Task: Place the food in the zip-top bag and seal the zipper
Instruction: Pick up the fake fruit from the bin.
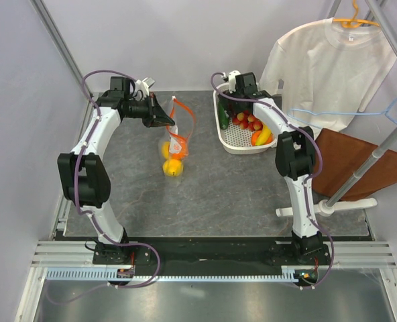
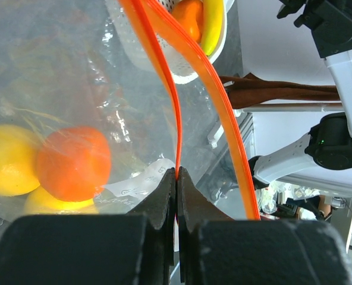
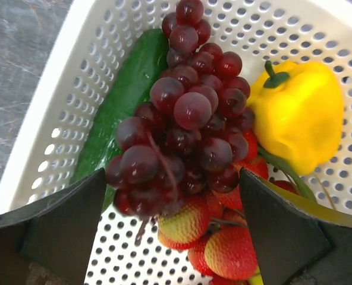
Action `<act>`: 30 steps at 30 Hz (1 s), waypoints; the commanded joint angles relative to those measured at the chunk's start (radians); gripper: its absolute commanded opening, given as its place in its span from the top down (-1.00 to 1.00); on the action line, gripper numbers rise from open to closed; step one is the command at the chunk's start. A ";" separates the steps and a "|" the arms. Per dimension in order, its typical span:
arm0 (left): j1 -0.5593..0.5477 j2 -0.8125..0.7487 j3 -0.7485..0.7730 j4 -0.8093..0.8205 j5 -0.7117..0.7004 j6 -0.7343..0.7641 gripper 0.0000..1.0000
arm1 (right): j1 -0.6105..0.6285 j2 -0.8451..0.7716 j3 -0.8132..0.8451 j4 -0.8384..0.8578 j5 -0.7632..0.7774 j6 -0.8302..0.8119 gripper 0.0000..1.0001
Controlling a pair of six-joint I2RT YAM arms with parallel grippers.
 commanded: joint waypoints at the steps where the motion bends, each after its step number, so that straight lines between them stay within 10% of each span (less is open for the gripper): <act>1: 0.012 0.013 0.005 -0.008 0.001 0.033 0.96 | 0.000 0.041 0.051 0.056 0.039 0.015 -0.96; 17: 0.028 0.004 -0.007 -0.019 -0.006 0.036 0.96 | 0.000 -0.138 0.005 0.045 -0.013 0.041 1.00; 30: 0.028 0.009 -0.018 -0.019 -0.003 0.036 0.96 | 0.000 -0.371 -0.039 0.011 -0.234 0.115 1.00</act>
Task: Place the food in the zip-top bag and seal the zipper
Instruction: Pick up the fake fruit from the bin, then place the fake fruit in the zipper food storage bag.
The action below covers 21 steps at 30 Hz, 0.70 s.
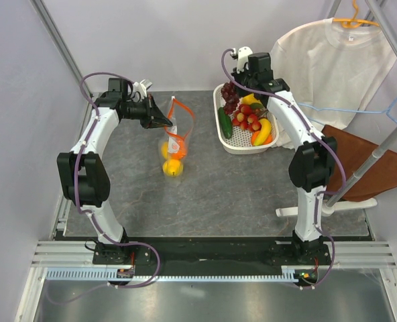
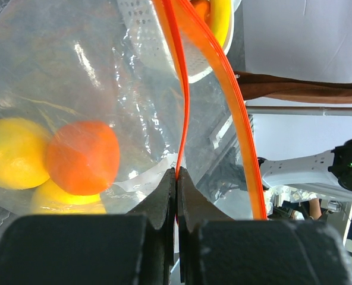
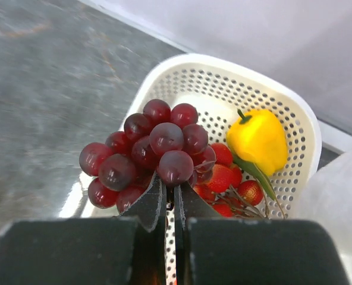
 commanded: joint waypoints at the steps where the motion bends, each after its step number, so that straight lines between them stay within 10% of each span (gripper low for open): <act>1: 0.006 0.001 -0.010 -0.004 -0.003 0.032 0.96 | 0.002 -0.138 -0.009 0.029 -0.154 0.060 1.00; 21: 0.006 0.021 -0.004 -0.005 0.003 0.040 0.96 | 0.142 -0.404 -0.047 0.082 -0.333 0.178 1.00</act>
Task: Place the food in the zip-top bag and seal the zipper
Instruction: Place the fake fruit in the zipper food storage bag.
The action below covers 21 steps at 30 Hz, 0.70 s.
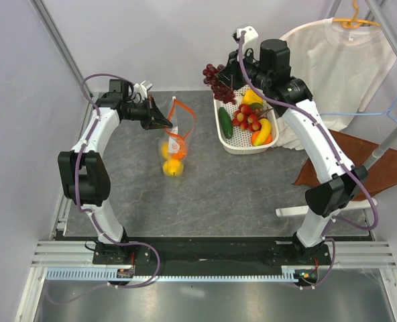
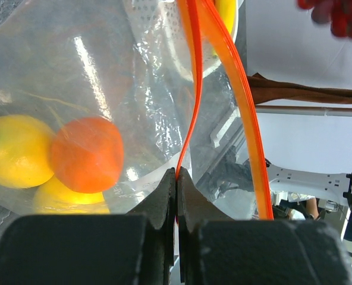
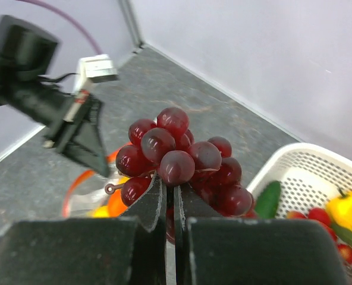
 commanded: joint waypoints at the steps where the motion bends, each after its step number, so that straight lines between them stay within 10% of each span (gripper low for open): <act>1: 0.004 0.014 0.006 -0.003 0.005 0.039 0.96 | 0.072 -0.073 -0.002 0.059 -0.031 -0.017 1.00; 21: 0.004 -0.036 -0.025 -0.004 0.045 0.057 0.96 | 0.244 0.034 -0.169 0.212 -0.021 0.012 1.00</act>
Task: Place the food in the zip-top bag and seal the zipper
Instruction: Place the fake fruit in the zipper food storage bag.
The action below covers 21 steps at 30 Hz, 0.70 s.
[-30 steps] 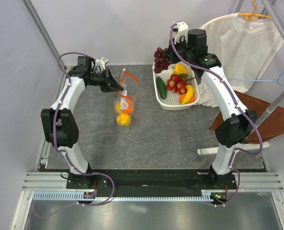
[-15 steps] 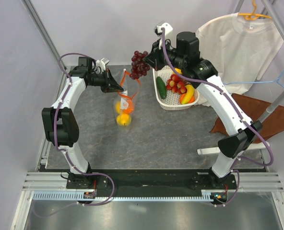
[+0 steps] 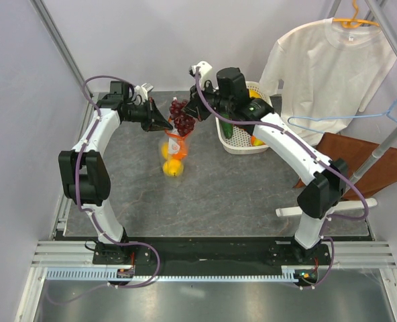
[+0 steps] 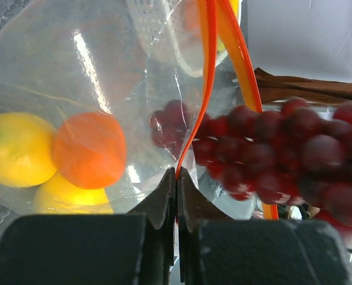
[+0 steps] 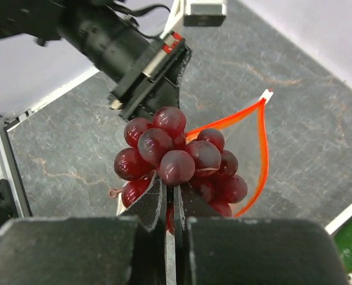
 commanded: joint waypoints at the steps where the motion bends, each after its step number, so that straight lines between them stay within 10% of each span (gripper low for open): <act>1: 0.004 -0.051 -0.015 -0.005 0.041 0.044 0.96 | 0.011 0.032 0.018 0.119 -0.009 0.038 1.00; 7: 0.004 -0.068 -0.013 -0.005 0.084 0.056 0.96 | 0.026 0.086 0.005 0.096 0.007 0.016 0.89; 14: 0.007 -0.085 -0.002 -0.005 0.160 0.052 0.96 | 0.024 0.080 0.048 0.015 -0.010 0.028 -0.63; 21: 0.013 -0.083 0.005 -0.009 0.170 0.053 0.96 | -0.075 0.009 -0.060 -0.016 0.035 0.175 -0.71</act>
